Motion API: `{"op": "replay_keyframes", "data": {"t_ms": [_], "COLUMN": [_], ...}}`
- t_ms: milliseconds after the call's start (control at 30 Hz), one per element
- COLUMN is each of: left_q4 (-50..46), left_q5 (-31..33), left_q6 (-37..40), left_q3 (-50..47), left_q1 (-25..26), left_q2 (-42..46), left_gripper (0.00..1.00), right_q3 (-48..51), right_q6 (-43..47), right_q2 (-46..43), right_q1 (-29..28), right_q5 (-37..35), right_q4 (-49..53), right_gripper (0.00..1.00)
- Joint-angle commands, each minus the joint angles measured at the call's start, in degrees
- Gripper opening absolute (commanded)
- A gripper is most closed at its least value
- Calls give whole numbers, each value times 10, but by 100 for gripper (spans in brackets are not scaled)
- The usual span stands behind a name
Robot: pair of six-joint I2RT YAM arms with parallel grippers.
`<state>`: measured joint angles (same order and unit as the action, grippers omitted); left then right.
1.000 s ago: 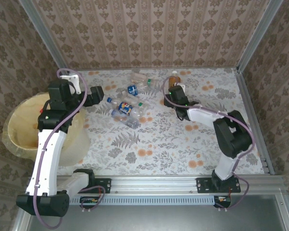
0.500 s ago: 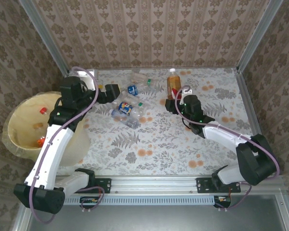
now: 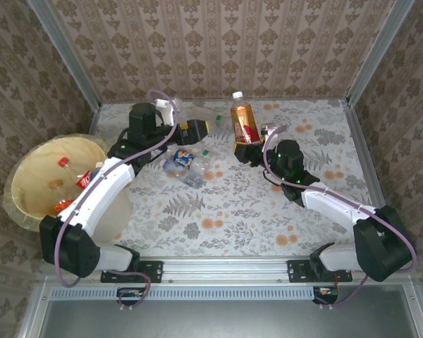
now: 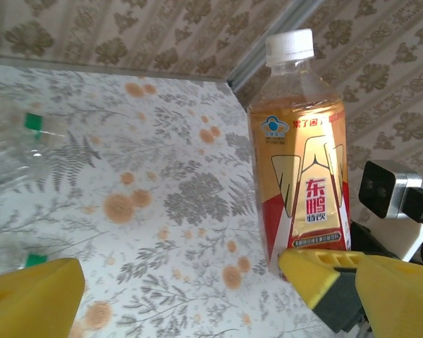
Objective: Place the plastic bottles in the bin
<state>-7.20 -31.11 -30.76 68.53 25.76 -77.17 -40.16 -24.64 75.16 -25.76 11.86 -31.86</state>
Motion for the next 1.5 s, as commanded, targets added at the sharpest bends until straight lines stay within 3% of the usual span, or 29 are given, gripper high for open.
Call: {"op": "replay_keyframes", "data": {"t_ms": [0,233,433,533,800,933,1067,1200,1400,1467], "left_q4": [68,62,-59,-108,-134,-135,-115,-100,-75,-76], "left_q5": [-25,-1,107,131,118,110,105,115,131,136], "left_q6": [-37,-62,-22,-14,-15,-24,-26,-28,-38,-39], "left_q3": [32,68,142,180,196,194,179,160,132,129], "left_q1": [28,62,97,107,109,108,108,104,91,87], "left_q2": [-12,-51,-81,-101,-127,-130,-120,-104,-85,-82], "left_gripper": [100,100,100,100,100,93,69,59,54,54], "right_q3": [-18,-45,-66,-80,-109,-121,-127,-111,-87,-82], "right_q6": [-30,11,58,103,160,184,198,192,179,178], "right_q2": [5,12,16,15,19,29,32,17,-3,-15], "right_q1": [-9,-44,-71,-89,-120,-137,-146,-145,-132,-127], "right_q5": [51,8,-14,-40,-88,-107,-115,-92,-58,-38], "right_q4": [-64,-24,5,39,60,62,73,69,86,101], "right_gripper": [45,43,43,43,43,43,45,58,82,98]}}
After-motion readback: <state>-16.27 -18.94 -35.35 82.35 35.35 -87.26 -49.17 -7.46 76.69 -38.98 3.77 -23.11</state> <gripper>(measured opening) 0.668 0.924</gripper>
